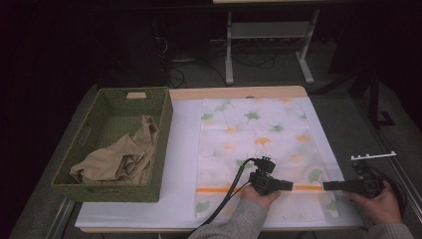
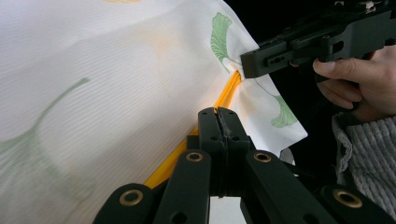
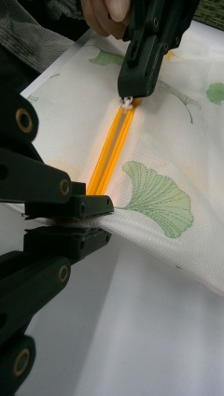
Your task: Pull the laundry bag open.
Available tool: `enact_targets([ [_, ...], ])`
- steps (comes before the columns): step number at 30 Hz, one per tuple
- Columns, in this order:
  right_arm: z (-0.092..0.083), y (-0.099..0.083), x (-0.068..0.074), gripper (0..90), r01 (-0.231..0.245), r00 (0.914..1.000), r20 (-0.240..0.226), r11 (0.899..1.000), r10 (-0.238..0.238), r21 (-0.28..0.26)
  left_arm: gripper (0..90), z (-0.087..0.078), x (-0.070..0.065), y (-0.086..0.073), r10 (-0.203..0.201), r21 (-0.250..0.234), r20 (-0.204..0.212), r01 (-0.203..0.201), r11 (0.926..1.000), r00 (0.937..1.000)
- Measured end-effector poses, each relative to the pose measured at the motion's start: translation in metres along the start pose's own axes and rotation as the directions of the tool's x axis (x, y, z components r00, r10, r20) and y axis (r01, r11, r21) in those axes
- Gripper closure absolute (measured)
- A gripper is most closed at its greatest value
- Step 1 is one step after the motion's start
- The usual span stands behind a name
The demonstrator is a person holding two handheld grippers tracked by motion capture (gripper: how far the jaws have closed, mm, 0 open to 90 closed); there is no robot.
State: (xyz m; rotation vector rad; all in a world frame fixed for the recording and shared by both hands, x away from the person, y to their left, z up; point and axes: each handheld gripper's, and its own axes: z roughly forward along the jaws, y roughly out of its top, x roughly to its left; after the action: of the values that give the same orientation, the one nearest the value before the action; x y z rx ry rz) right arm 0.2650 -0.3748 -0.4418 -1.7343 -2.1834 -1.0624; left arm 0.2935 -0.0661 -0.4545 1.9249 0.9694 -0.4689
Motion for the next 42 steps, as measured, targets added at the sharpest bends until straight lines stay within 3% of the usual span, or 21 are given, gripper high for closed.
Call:
enact_targets([
  [22, -0.001, -0.001, 0.0, 84.3, 0.004, 0.9999, 0.016, 1.0, -0.004, -0.011, 89.9, -0.038, 0.013, -0.01, -0.023, -0.024, 0.002, 0.023, 0.9995, 0.9997],
  [42, -0.002, -0.001, 0.004, 84.4, 0.015, 0.9986, 0.051, 1.0, -0.015, -0.012, 89.9, -0.068, 0.026, -0.022, -0.049, -0.054, -0.02, 0.048, 0.9974, 0.9986],
])
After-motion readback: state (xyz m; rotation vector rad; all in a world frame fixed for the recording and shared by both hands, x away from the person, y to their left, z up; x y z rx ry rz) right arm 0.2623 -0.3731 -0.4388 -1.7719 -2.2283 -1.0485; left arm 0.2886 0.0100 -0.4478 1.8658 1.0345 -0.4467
